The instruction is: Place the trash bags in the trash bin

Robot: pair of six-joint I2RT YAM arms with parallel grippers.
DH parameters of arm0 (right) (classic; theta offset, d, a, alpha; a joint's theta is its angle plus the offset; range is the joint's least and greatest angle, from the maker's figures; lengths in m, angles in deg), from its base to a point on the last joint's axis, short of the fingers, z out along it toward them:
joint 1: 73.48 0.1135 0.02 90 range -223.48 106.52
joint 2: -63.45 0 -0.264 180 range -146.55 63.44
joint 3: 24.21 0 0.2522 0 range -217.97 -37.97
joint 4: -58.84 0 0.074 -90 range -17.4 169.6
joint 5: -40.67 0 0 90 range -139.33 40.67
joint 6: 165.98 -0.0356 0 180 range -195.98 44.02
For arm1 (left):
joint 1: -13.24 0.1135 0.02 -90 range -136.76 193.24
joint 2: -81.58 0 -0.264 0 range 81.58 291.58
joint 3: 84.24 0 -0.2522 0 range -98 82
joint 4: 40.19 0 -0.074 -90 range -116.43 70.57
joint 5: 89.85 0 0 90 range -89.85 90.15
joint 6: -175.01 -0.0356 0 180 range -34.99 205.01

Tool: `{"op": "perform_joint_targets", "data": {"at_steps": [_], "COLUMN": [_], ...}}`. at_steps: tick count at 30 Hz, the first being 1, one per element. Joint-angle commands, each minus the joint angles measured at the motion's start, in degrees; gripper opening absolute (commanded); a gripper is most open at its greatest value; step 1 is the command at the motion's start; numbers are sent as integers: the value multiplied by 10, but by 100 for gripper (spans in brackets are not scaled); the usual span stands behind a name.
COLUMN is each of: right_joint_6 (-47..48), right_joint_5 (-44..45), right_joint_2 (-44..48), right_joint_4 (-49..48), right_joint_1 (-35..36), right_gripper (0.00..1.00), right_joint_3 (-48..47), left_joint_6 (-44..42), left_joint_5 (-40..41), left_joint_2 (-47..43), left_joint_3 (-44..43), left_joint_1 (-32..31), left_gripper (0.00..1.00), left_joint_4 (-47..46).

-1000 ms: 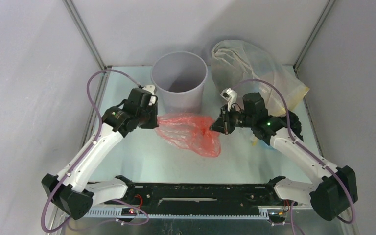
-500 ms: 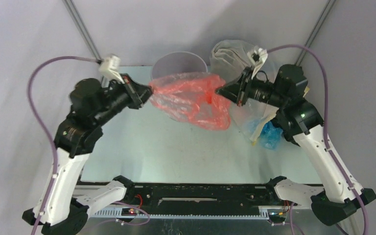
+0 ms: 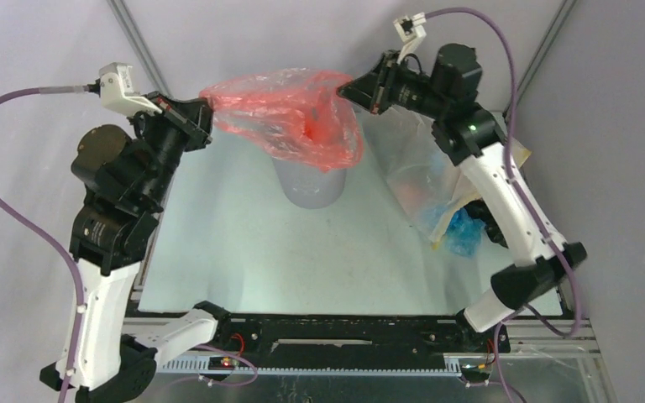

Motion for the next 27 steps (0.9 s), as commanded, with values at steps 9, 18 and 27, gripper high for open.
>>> {"op": "perform_joint_targets", "data": {"at_steps": [9, 18, 27], "right_joint_6": [-4, -12, 13], "right_joint_5": [24, 54, 37], "right_joint_2": [-148, -202, -152], "right_joint_4": [28, 103, 146], "right_joint_1": [-14, -44, -36], "right_gripper": [0, 0, 0], "right_joint_3": [-175, -221, -132], "left_joint_6": [-45, -4, 44], "left_joint_5": [40, 9, 3], "left_joint_2": [98, 142, 59], "left_joint_3": [-57, -43, 35], "left_joint_1": [81, 117, 140], "left_gripper": [0, 0, 0], "left_joint_4": [-27, -27, 47]}}
